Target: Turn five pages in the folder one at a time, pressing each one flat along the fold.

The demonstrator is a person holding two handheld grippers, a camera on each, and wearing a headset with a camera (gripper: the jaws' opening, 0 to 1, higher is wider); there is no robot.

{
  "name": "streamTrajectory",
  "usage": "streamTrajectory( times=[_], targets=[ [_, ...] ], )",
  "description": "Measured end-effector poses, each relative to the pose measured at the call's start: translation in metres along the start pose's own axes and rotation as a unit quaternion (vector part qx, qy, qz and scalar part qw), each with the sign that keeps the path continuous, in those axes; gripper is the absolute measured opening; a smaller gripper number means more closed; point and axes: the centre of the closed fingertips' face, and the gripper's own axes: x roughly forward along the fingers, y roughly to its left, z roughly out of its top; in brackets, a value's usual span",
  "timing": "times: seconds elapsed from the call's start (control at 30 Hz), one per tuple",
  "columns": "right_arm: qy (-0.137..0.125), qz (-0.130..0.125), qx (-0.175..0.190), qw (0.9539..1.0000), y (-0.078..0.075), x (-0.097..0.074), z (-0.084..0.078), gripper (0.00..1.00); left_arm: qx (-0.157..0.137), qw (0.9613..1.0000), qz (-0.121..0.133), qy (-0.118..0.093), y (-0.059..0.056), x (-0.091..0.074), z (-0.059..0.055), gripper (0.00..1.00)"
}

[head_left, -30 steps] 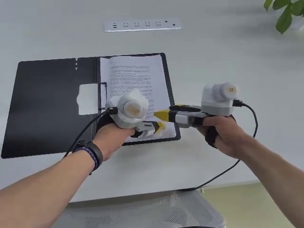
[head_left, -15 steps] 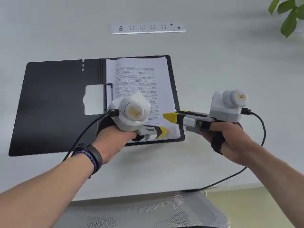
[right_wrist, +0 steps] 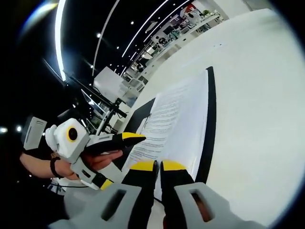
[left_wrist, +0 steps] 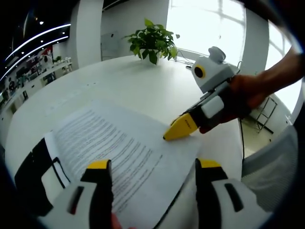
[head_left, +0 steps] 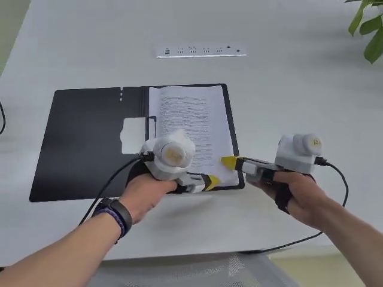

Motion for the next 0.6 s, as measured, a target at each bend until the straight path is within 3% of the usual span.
streamTrajectory(
  times=[0.13,0.33,0.6],
  targets=[
    [-0.013,0.008,0.01,0.9998,0.007,0.001,0.008,0.0,-0.006,1.0,0.003,-0.004,0.003,-0.01,0.0,0.73],
    [-0.016,0.014,0.012,0.9997,0.016,0.004,0.014,0.0,-0.027,0.9993,0.018,-0.019,0.015,-0.028,-0.001,0.73],
    [-0.036,0.023,0.015,0.999,0.031,0.008,0.025,0.0,-0.032,0.9984,0.035,-0.031,0.029,-0.054,-0.002,0.74]
  ],
)
